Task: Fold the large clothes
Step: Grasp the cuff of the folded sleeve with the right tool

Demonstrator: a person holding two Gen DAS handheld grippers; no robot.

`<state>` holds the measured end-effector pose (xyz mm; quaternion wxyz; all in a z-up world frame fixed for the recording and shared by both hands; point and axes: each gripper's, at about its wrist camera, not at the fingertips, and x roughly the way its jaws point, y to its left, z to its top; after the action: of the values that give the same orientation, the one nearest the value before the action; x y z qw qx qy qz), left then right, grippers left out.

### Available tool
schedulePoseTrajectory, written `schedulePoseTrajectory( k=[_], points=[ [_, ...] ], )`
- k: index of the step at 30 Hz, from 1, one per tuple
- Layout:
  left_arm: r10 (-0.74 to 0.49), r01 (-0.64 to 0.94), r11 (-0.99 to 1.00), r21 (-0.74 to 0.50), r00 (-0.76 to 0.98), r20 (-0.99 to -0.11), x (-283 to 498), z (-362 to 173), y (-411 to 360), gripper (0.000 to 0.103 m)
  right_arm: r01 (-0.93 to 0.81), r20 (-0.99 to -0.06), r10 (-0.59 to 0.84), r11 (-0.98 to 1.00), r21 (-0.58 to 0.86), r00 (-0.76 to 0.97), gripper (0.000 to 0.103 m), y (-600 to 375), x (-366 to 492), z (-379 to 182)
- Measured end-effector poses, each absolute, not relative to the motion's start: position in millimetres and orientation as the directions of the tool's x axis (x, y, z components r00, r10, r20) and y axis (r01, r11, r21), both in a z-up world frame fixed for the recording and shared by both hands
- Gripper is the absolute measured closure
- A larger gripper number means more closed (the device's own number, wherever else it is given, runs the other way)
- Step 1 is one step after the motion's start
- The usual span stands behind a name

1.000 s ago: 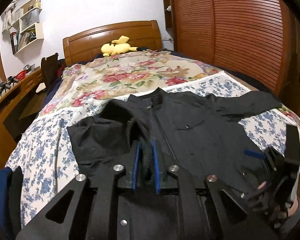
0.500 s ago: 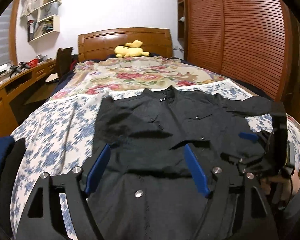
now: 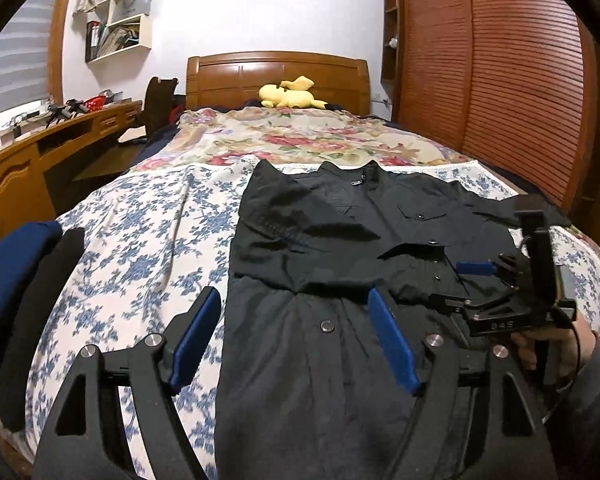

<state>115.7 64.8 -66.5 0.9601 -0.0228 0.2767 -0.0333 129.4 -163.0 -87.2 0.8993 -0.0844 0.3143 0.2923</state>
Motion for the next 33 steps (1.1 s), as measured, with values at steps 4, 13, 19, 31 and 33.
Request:
schedulePoseTrajectory(
  k=[4, 13, 19, 31, 33],
  points=[
    [-0.066, 0.027, 0.996, -0.082, 0.849, -0.524, 104.1, -68.0, 72.3, 0.026, -0.583, -0.638, 0.460, 0.812, 0.021, 0.618, 0.026, -159.6, 133.3, -90.6],
    [-0.026, -0.027, 0.995, -0.096, 0.859, -0.512, 96.2, -69.2, 85.6, 0.026, -0.632, -0.646, 0.479, 0.775, -0.007, 0.595, 0.094, -149.2, 126.6, -90.2],
    [-0.011, -0.043, 0.995, -0.094, 0.863, -0.504, 94.3, -67.9, 88.5, 0.026, -0.641, -0.634, 0.486, 0.768, -0.020, 0.602, 0.099, -152.4, 123.4, -88.8],
    [0.032, -0.080, 0.993, -0.083, 0.885, -0.465, 86.1, -56.0, 91.8, 0.026, -0.582, -0.544, 0.466, 0.812, -0.052, 0.698, 0.101, -163.5, 102.3, -71.7],
    [0.035, -0.081, 0.993, -0.081, 0.889, -0.456, 84.5, -53.5, 93.1, 0.026, -0.570, -0.527, 0.457, 0.819, -0.066, 0.716, 0.101, -166.4, 97.3, -66.4]
  ],
)
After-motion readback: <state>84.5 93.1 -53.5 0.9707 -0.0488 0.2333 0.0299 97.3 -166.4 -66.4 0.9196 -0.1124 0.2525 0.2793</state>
